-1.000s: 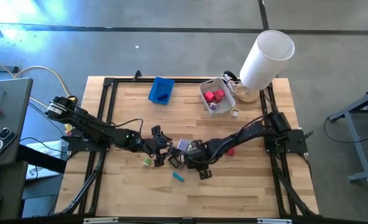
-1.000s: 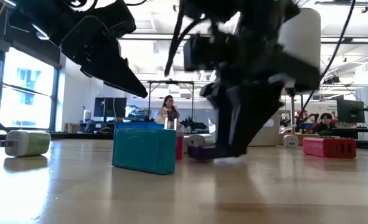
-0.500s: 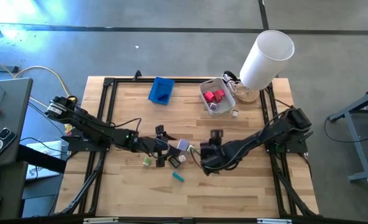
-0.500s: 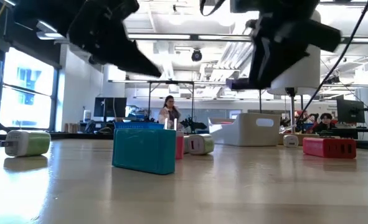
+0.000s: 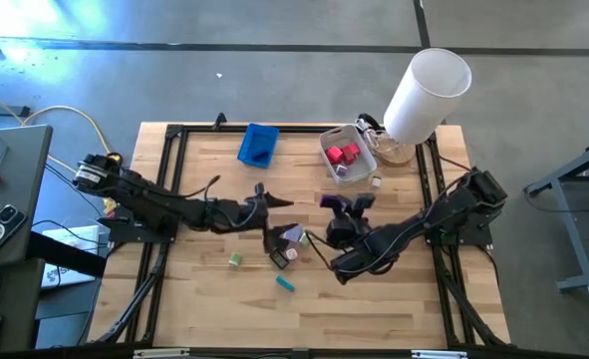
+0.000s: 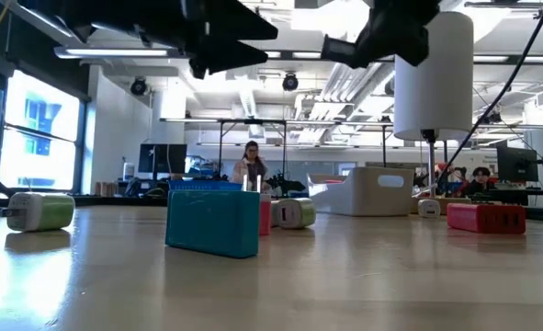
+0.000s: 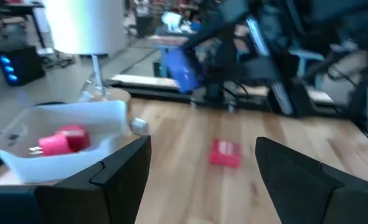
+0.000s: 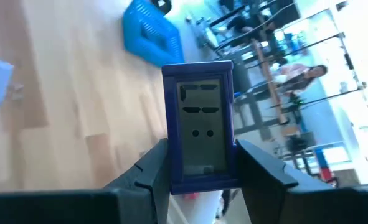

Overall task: Pick & Place Office items
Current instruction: Put the dark blue digital timer into the blue bin

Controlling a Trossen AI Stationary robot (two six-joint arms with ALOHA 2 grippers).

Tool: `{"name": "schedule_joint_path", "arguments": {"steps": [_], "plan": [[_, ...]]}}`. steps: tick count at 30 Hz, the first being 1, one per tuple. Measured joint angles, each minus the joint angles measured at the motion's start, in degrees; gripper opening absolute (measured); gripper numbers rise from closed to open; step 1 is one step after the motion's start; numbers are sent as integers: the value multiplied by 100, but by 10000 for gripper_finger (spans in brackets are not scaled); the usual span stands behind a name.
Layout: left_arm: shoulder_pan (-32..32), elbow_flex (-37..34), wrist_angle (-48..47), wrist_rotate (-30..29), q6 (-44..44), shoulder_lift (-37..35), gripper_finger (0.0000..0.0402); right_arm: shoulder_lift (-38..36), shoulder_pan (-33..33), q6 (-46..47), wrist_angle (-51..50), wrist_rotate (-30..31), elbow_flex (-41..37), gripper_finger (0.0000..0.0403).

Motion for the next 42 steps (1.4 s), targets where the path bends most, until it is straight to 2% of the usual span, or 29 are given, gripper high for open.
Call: {"name": "schedule_joint_path", "arguments": {"steps": [6,13,24,31,37,42], "plan": [[516,0,52,-2,-218,0,280,2,-54,-299,75,633,2,139],[838,0,111,43,-476,2,280,4,-388,-1321,819,618,4,139],[834,0,303,378,-786,2,280,11,-1021,-3381,2865,-838,7,139],[834,0,392,376,-1292,2,280,11,-1052,-4363,3719,-908,7,139],[834,0,470,376,-1331,4,276,11,-1050,-4671,3948,-1052,9,139],[868,0,569,376,-1587,4,250,11,-1052,-4778,3983,-1163,9,139]]}}
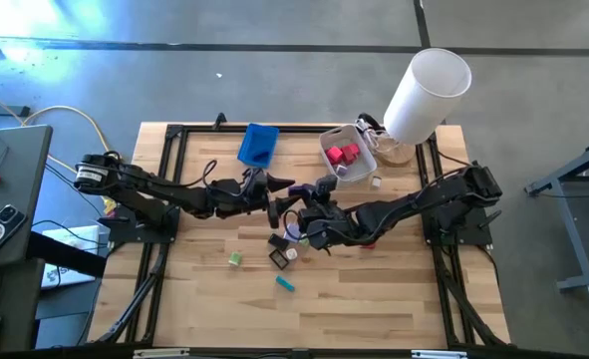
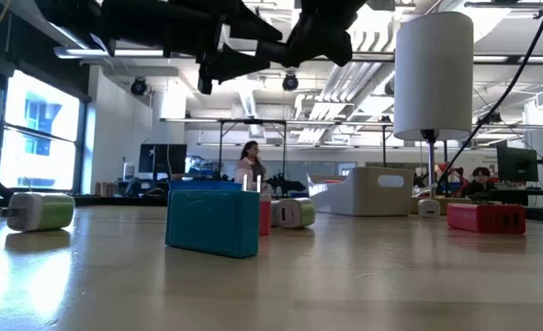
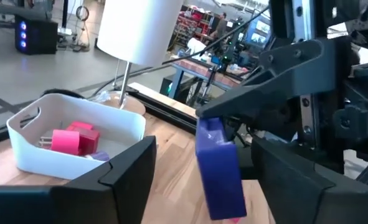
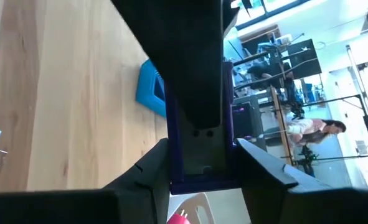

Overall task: Pick & Place Office items
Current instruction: Put the dark blue digital timer into the blue bin

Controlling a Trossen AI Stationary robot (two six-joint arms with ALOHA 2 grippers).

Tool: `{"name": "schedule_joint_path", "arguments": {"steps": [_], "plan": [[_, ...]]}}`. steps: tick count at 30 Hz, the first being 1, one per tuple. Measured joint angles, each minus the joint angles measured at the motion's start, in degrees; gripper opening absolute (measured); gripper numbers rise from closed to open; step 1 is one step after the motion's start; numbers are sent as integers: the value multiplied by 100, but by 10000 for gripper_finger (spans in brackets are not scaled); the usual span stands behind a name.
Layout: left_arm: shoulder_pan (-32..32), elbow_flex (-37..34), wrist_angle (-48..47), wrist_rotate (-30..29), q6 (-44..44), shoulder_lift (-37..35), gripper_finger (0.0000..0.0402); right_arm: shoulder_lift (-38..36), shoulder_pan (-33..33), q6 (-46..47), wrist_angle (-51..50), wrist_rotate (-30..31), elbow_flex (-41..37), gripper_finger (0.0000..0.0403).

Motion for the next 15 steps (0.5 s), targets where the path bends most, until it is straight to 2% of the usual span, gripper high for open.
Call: {"name": "schedule_joint_path", "arguments": {"steps": [15], "plan": [[69,0,1,7,89,0,106,2,-65,-82,55,9,0,139]]}}
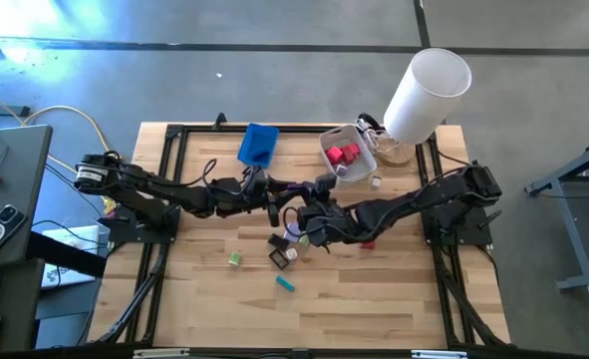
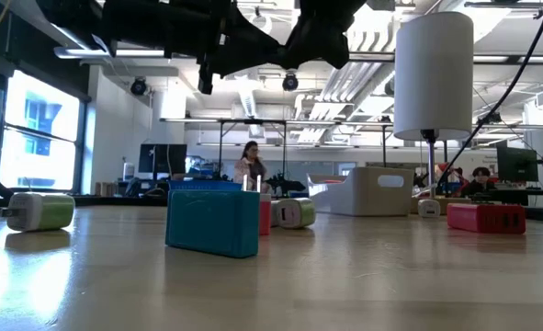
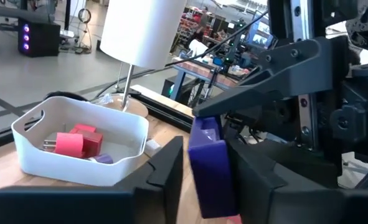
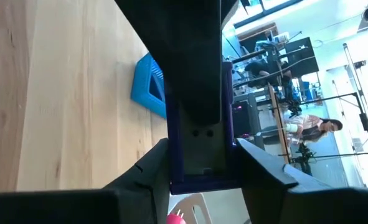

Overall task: Pick & Place Office items
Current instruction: Put the dark blue digital timer into the blue bin

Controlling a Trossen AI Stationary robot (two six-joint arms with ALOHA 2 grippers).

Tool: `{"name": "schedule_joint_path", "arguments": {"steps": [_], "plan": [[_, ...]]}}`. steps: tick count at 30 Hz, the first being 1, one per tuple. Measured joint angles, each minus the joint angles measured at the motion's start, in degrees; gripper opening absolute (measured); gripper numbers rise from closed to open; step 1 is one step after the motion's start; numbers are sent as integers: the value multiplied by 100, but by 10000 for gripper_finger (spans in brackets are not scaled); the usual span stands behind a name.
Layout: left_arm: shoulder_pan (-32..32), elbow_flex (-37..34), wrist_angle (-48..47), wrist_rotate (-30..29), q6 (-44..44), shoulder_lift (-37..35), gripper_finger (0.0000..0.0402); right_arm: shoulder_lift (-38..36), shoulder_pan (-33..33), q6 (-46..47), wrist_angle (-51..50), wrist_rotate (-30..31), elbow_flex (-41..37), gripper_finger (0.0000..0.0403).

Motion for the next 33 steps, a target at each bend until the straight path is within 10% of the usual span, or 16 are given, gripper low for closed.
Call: {"name": "schedule_joint_path", "arguments": {"steps": [14,33], "plan": [[-2,-11,-157,-4,218,2,55,0,21,236,-64,-634,0,216],[-82,1,-322,-73,449,-2,56,-594,584,2145,-1845,-627,0,205]]}}
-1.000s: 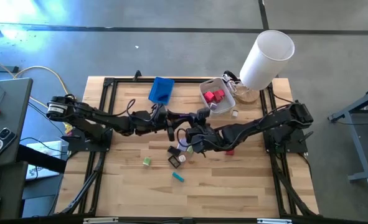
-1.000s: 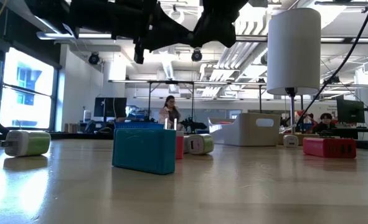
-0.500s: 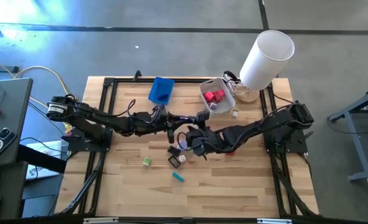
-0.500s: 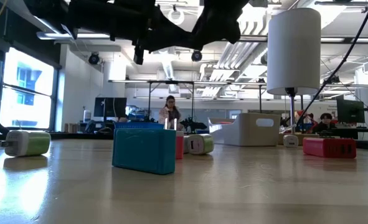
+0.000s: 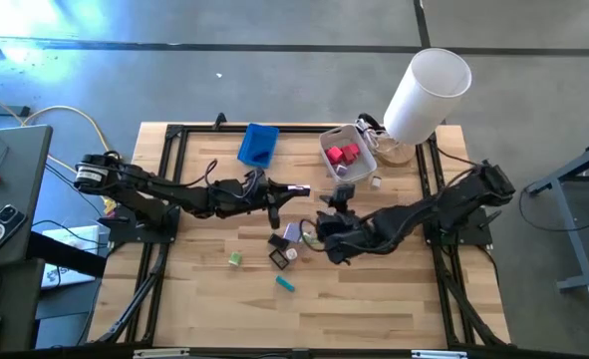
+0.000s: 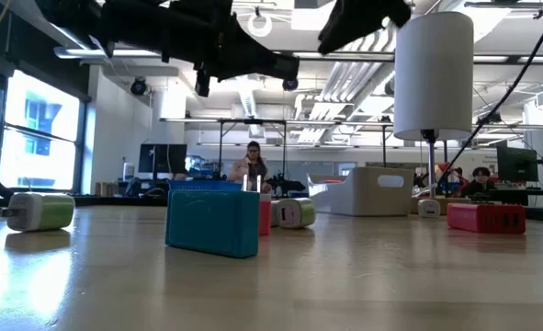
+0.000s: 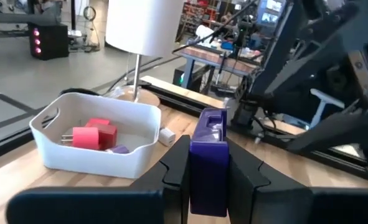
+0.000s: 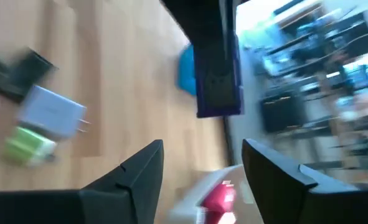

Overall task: Pick & Place Office items
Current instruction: Put the dark blue digital timer into the blue bin

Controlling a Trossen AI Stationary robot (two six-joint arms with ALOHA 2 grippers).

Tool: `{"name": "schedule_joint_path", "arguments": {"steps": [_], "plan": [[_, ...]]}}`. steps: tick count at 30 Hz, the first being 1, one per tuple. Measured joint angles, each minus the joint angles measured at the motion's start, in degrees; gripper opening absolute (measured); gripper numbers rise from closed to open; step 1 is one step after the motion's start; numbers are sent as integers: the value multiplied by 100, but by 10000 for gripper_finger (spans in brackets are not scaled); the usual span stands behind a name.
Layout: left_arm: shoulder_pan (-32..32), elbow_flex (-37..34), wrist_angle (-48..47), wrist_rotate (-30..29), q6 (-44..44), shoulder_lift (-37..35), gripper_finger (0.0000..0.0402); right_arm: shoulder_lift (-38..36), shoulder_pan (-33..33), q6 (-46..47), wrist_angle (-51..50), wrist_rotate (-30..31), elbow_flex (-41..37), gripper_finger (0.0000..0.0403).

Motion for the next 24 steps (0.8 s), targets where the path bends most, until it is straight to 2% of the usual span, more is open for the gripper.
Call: {"name": "schedule_joint_path", "arguments": {"steps": [4,9,15,19,24], "plan": [[-3,2,-22,31,0,0,56,-445,53,475,-163,-710,-2,205],[-3,2,-80,42,-4,-9,56,-916,102,601,-137,-1521,-147,205],[-38,-1,-137,60,-17,-11,56,-1545,95,770,336,-1786,-879,205],[-57,-1,-270,60,115,-92,56,-1969,97,806,1071,-1813,-1586,205],[154,15,-1174,-70,131,-440,56,-2371,81,769,2249,-2199,-2580,205]]}}
